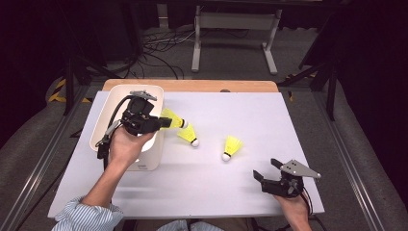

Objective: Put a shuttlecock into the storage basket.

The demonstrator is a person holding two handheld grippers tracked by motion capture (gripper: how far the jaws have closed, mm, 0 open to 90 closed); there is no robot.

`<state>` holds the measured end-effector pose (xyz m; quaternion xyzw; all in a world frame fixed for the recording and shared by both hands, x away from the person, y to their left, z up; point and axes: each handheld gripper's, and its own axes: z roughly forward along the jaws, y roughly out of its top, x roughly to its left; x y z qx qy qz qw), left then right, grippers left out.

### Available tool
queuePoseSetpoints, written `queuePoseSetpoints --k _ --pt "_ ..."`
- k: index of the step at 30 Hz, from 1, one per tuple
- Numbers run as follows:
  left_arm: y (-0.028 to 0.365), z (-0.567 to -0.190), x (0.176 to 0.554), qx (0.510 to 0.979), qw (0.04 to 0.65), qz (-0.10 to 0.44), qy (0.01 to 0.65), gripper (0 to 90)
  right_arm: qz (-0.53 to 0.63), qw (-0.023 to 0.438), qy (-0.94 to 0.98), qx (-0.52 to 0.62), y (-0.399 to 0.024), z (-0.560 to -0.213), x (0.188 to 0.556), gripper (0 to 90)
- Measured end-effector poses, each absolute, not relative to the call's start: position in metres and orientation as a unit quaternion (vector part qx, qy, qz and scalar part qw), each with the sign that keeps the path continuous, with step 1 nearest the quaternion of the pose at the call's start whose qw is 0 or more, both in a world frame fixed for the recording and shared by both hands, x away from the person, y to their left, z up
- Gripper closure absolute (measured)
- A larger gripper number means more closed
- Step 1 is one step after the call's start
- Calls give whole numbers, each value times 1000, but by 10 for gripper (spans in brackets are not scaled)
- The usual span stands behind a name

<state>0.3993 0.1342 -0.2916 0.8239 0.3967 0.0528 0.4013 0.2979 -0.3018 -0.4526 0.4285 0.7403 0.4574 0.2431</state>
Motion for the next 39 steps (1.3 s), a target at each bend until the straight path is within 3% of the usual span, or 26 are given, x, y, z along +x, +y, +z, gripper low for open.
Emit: queuePoseSetpoints --k 39 --pt "188 -275 418 783 405 85 464 895 451 240 744 431 -301 -454 299 160"
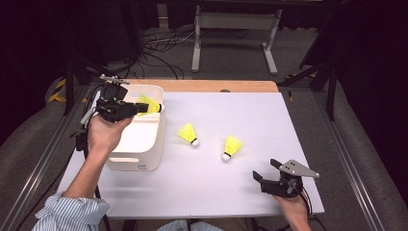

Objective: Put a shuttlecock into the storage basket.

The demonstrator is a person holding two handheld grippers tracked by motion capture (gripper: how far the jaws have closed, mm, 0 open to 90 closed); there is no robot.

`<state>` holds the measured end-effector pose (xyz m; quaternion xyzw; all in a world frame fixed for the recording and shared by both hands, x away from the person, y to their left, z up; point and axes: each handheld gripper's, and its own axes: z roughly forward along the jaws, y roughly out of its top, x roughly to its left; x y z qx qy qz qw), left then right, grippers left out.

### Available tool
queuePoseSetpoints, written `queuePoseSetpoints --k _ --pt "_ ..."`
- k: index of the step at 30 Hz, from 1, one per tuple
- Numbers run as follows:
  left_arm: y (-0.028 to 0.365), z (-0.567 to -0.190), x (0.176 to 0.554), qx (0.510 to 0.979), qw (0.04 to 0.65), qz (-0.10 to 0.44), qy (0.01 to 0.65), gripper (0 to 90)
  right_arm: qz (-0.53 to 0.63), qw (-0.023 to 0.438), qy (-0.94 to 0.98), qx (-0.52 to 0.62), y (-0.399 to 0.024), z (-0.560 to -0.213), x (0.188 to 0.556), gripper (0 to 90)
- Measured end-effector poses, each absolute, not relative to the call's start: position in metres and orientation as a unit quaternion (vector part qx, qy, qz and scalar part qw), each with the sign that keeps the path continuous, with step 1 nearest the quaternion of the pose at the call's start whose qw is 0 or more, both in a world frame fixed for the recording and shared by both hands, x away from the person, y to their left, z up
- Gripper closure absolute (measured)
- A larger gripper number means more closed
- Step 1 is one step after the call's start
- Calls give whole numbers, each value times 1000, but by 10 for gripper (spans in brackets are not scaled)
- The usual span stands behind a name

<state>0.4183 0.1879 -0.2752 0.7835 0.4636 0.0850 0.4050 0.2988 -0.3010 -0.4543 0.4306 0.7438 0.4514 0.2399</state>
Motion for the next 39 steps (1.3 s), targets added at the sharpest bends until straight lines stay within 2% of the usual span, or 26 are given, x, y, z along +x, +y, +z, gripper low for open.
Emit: queuePoseSetpoints --k 25,39 --pt "207 -293 437 768 375 104 508 895 451 238 744 432 -302 -454 299 160" --pt "204 -315 453 765 351 91 532 893 450 235 746 430 -300 -455 299 160"
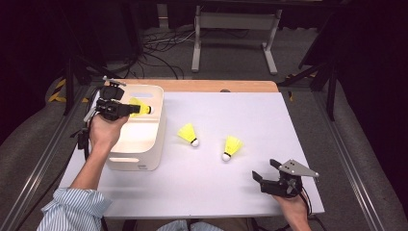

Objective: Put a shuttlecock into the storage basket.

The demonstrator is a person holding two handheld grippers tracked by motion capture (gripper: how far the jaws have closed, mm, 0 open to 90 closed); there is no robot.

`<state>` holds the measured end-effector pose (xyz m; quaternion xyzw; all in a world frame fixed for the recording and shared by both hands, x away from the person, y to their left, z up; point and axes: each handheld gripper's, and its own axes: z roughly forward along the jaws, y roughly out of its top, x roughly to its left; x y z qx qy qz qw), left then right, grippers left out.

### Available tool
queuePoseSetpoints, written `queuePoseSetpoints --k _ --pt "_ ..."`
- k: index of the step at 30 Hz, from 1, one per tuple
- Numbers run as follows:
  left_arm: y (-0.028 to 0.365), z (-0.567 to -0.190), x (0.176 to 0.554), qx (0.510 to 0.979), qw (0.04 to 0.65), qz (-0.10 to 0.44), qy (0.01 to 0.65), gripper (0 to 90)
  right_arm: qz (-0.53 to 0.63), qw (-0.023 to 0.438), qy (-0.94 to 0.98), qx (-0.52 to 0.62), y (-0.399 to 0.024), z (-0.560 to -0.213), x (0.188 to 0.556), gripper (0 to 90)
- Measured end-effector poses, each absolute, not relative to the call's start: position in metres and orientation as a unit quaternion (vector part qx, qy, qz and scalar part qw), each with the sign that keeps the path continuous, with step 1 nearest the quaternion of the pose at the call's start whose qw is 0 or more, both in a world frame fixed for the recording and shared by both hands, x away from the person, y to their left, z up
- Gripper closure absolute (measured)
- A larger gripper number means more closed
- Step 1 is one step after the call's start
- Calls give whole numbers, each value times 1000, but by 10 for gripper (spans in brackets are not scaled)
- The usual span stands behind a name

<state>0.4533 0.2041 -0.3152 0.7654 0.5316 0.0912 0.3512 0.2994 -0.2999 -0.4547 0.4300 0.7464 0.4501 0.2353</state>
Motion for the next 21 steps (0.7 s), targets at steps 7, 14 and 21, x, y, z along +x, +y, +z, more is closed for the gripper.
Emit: queuePoseSetpoints --k 7,14,21 --pt "197 -325 462 772 332 89 534 892 451 234 746 430 -300 -455 300 159" --pt "193 -333 468 773 321 86 541 892 451 233 747 429 -300 -455 300 159" --pt "190 -340 474 772 316 77 546 892 450 233 748 428 -299 -455 300 159"
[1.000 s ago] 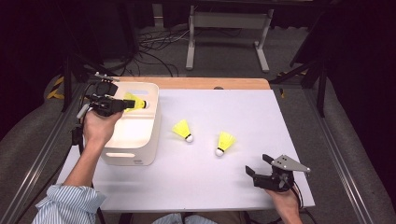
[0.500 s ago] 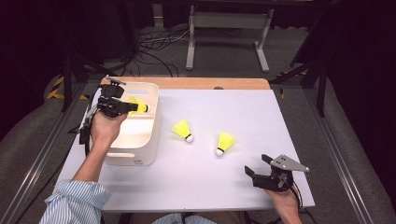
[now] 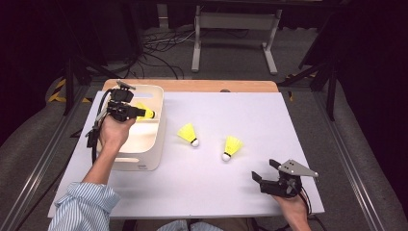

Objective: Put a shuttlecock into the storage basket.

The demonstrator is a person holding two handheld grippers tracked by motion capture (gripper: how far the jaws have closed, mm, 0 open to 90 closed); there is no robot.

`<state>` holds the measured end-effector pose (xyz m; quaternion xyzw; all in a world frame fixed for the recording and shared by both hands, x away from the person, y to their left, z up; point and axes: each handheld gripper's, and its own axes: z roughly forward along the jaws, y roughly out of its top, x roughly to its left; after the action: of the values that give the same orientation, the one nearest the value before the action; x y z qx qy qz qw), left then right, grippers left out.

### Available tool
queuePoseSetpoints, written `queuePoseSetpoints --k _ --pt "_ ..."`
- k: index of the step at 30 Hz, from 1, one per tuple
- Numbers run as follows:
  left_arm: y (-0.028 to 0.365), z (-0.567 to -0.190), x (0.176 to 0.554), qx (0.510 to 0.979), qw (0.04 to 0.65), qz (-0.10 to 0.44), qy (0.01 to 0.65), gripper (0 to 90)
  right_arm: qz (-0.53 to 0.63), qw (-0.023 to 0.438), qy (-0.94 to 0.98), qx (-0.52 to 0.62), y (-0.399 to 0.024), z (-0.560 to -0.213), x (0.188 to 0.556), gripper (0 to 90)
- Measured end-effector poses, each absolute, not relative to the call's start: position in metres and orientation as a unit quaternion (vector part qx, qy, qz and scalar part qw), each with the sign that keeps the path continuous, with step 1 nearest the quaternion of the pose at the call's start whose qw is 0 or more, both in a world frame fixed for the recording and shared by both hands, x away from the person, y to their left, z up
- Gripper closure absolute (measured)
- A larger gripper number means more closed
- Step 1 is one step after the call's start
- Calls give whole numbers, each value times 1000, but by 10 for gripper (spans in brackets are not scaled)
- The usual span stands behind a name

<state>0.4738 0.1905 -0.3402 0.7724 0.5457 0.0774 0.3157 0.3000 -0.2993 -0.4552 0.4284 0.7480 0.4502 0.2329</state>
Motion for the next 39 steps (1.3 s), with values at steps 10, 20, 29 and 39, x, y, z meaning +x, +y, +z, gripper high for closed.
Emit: queuePoseSetpoints --k 10,20,29,39 --pt "188 -345 479 778 299 59 550 889 450 232 750 427 -298 -456 300 159" --pt "189 -349 483 779 290 51 554 886 449 229 751 426 -298 -456 301 158" --pt "188 -349 483 779 286 56 556 848 450 229 751 425 -298 -456 301 158" --pt "182 -341 477 778 280 76 557 554 449 231 749 429 -298 -456 301 159"
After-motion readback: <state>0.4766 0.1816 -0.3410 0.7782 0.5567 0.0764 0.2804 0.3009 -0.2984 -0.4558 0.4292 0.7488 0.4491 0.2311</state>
